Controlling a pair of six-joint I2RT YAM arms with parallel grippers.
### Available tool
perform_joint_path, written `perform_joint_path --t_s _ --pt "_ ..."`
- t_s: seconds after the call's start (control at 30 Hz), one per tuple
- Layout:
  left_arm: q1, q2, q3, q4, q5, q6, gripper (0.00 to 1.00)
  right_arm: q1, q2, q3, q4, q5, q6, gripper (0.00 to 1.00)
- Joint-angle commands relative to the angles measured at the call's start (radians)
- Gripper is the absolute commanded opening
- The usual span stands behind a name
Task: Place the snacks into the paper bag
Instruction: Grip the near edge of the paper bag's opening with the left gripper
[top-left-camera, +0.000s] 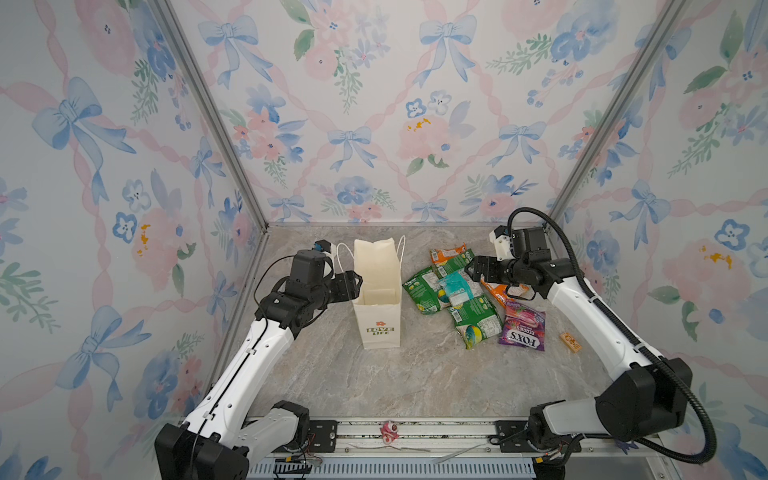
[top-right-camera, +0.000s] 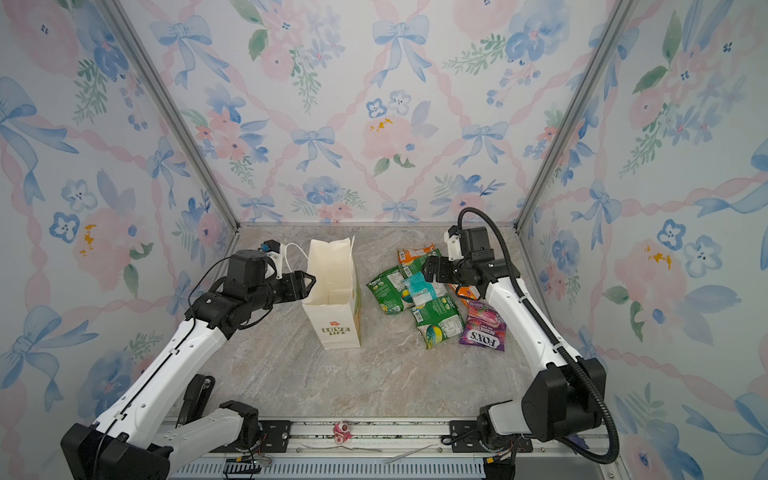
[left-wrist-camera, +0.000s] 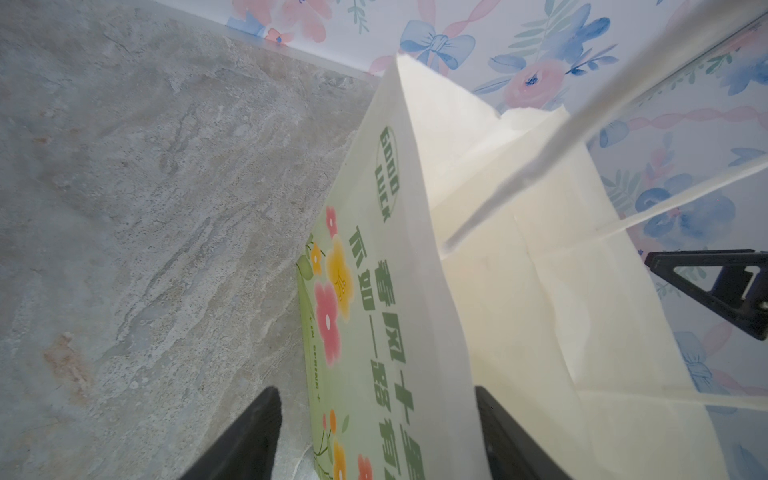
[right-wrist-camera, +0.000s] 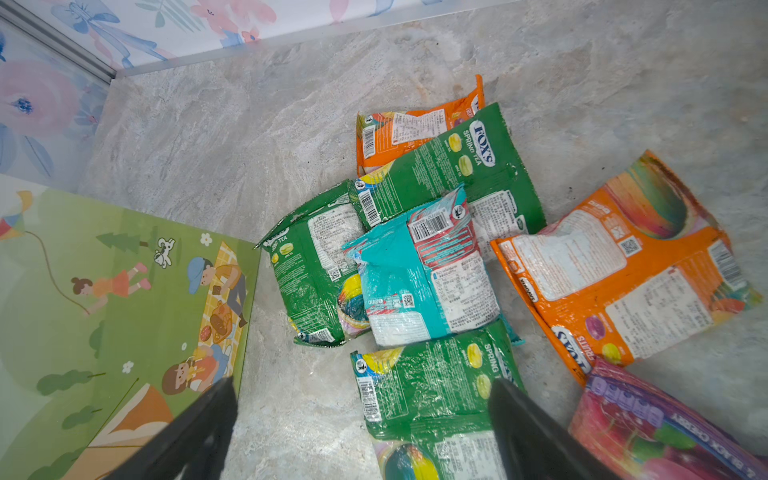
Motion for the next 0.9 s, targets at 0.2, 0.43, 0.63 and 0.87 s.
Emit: perform_joint_path --t_s 0.2,0.43,0.63,0.87 --pt "-0.006 0.003 0.041 0.017 0.021 -0.010 0.52 0.013 0.008 -0.020 0.007 0.000 0.001 0.97" --pt "-0.006 0.006 0.042 0.018 0.025 -0.023 0.44 0.013 0.011 -0.018 0.006 -0.001 0.003 0.97" --pt "-0.005 0.014 0.049 0.018 0.048 -0.022 0.39 0.013 0.006 -0.021 0.004 -0.001 0.004 0.97" --pt "-0.006 0.008 0.050 0.017 0.046 -0.028 0.29 0.013 0.000 -0.026 0.004 -0.001 0.006 0.97"
